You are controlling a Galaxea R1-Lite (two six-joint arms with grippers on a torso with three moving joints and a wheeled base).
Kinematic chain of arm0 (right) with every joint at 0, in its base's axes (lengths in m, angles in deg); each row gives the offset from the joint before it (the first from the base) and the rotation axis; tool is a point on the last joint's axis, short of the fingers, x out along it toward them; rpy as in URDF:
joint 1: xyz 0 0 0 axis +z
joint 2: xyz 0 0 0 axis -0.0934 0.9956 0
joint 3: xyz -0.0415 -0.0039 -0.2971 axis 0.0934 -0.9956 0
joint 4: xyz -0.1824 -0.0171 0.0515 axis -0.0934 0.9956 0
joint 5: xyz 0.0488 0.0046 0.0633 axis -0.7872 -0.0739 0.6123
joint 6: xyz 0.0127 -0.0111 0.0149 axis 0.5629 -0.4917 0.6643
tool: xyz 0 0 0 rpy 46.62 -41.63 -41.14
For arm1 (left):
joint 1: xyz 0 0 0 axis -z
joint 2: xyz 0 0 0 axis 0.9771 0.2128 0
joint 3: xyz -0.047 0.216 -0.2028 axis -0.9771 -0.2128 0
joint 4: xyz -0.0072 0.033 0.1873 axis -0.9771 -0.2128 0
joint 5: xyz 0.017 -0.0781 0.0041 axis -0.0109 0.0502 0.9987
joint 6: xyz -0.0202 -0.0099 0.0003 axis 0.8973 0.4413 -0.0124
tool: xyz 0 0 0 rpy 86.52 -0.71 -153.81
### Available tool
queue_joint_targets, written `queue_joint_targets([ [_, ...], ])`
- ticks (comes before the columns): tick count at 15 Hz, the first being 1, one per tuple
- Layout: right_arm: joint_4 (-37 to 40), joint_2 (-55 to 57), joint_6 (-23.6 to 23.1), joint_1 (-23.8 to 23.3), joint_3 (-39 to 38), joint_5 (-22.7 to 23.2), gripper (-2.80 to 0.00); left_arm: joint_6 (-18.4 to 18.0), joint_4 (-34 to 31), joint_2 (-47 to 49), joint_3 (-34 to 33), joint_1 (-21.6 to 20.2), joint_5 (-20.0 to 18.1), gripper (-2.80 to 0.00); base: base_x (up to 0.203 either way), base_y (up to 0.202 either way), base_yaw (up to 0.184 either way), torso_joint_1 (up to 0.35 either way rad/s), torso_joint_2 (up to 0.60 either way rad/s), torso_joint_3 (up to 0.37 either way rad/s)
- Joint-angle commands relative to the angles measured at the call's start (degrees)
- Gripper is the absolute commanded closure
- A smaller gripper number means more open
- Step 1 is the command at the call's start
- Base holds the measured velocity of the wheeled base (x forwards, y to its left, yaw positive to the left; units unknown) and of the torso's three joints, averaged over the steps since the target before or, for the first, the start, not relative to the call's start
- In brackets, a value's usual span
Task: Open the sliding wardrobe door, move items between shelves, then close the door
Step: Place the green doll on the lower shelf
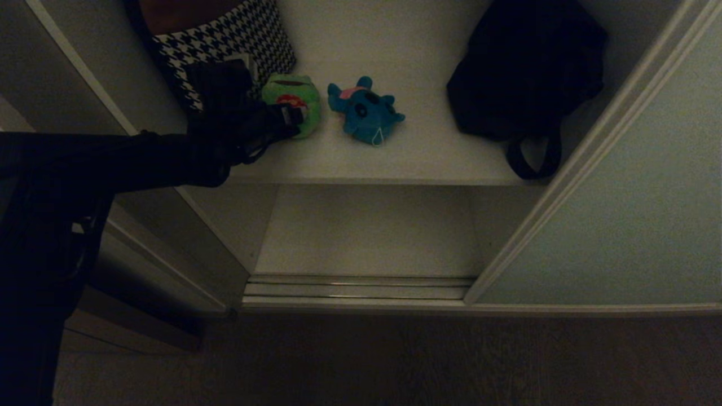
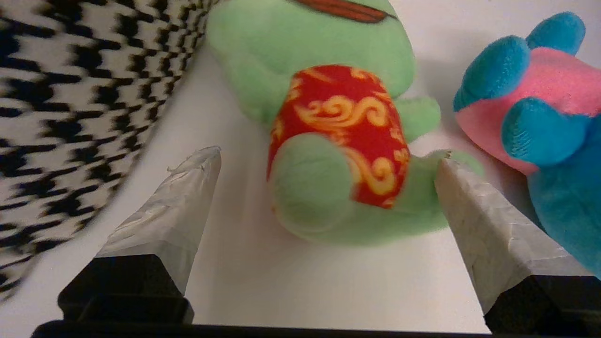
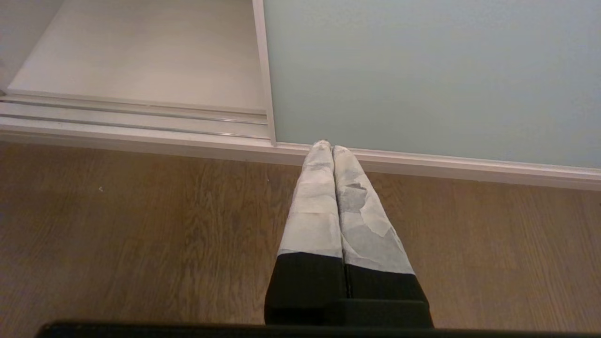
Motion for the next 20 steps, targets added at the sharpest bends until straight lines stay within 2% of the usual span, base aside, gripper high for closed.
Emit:
queue_joint_targets([
  [1, 0.0, -0.1, -0.02, 0.02, 0.0, 0.02, 0.0, -0.26, 2.73, 1.7, 0.08, -0.05, -0.08, -2.8, 0.0, 0.0, 0.0, 0.0, 0.0, 0.0],
  [6, 0.0, -0.1, -0.02, 0.02, 0.0, 0.02, 0.0, -0.62, 4.63, 2.63, 0.18, 0.0, -0.26, -2.8, 0.0, 0.0, 0.0, 0.0, 0.0, 0.0],
  [7, 0.0, -0.06, -0.02, 0.02, 0.0, 0.02, 0.0, -0.51, 4.7, 2.55, 0.18, 0.17, -0.18, 0.0, 0.0, 0.0, 0.0, 0.0, 0.0, 0.0],
  [16, 0.0, -0.02, -0.02, 0.02, 0.0, 0.02, 0.0, -0.25, 4.58, -1.28, 0.14, 1.32, -0.4, 0.0, 0.0, 0.0, 0.0, 0.0, 0.0, 0.0],
  [20, 0.0, -0.1, -0.02, 0.02, 0.0, 0.02, 0.0, -0.07, 4.18, -9.45, -4.86, 1.37, -0.01, 0.0, 0.0, 0.0, 0.0, 0.0, 0.0, 0.0],
])
